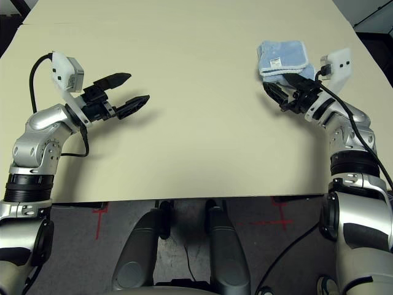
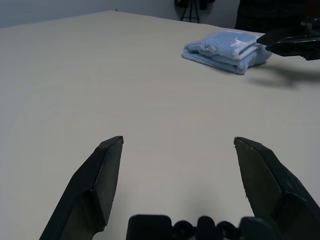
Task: Fold the towel and set it aside.
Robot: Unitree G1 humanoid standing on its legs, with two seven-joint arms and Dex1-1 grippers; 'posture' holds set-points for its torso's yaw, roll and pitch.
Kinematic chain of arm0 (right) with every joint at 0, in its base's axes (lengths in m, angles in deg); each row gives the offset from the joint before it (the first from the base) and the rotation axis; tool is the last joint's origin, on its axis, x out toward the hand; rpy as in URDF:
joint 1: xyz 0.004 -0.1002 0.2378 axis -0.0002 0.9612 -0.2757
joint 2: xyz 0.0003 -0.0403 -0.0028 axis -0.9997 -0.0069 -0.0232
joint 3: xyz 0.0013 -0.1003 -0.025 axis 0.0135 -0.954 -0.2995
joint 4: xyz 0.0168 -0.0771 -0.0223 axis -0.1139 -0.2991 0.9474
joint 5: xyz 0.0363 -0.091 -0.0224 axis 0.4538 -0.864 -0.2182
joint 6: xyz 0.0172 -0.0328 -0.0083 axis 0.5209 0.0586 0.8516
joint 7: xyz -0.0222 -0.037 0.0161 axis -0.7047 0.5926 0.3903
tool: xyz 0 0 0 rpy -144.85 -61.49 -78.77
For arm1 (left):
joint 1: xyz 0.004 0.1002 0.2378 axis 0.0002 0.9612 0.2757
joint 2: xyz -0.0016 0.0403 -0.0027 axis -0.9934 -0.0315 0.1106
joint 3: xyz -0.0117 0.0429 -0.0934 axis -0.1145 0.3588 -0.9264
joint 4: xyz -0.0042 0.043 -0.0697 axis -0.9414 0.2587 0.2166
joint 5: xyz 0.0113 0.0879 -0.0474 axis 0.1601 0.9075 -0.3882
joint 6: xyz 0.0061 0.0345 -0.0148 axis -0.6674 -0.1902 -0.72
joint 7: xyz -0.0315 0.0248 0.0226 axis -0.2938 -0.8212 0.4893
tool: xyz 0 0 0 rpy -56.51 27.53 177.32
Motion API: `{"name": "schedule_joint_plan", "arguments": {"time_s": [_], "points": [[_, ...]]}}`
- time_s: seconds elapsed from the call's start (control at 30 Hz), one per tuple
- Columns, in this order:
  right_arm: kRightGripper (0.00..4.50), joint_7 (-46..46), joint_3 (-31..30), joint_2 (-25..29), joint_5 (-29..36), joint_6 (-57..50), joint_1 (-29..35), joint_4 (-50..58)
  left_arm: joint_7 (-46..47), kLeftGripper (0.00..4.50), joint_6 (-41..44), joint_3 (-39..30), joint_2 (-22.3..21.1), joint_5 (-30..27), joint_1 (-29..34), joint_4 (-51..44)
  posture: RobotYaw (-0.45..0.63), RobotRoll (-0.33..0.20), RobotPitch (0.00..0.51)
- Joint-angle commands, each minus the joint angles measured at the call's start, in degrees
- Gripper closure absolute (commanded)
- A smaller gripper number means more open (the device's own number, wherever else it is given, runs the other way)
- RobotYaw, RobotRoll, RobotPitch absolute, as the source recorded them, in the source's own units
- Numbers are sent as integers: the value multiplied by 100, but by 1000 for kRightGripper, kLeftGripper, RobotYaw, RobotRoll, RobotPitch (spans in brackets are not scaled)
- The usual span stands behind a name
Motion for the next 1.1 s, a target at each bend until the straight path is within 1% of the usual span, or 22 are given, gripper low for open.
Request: {"name": "schedule_joint_plan", "arguments": {"time_s": [0.03, 0.1, 0.2, 0.27, 0.4, 0.57, 0.8, 1.0, 1.1], "points": [[36, 468, 101, -5, -31, -195, 209, 70, -12, 0, 43, -10, -17, 24, 81, -30, 47, 0, 265], [36, 635, 72, 54, -63, -431, 241, 30, -28, 0, 45, -4, -32, 27, 59, -15, 44, 0, 266], [36, 565, 27, 162, 28, -980, 357, 116, -63, 0, 38, 3, -51, 32, 23, 27, 38, 0, 266], [36, 491, 123, 131, 251, -1330, 396, 279, -82, 0, 28, 13, -56, 37, 5, 55, 33, 0, 267], [36, 729, 107, 54, 273, -1583, 306, 238, -114, 0, 11, 48, -33, 49, -30, 93, 25, 0, 268], [36, 1242, 60, -99, 30, -1166, -165, -393, -148, 0, 6, 74, -9, 64, -81, 125, 25, 0, 266], [36, 1959, -34, -66, -436, -323, -741, -1544, -182, 0, 32, 66, -35, 63, -61, 83, 31, 0, 270], [36, 2178, -162, 124, -831, 80, -1008, -2118, -188, 0, 47, 52, -63, 61, -30, 45, 36, 0, 271], [36, 2054, -105, 198, -831, 161, -1090, -2240, -180, 0, 48, 46, -62, 60, -8, 28, 34, 0, 272]]}}
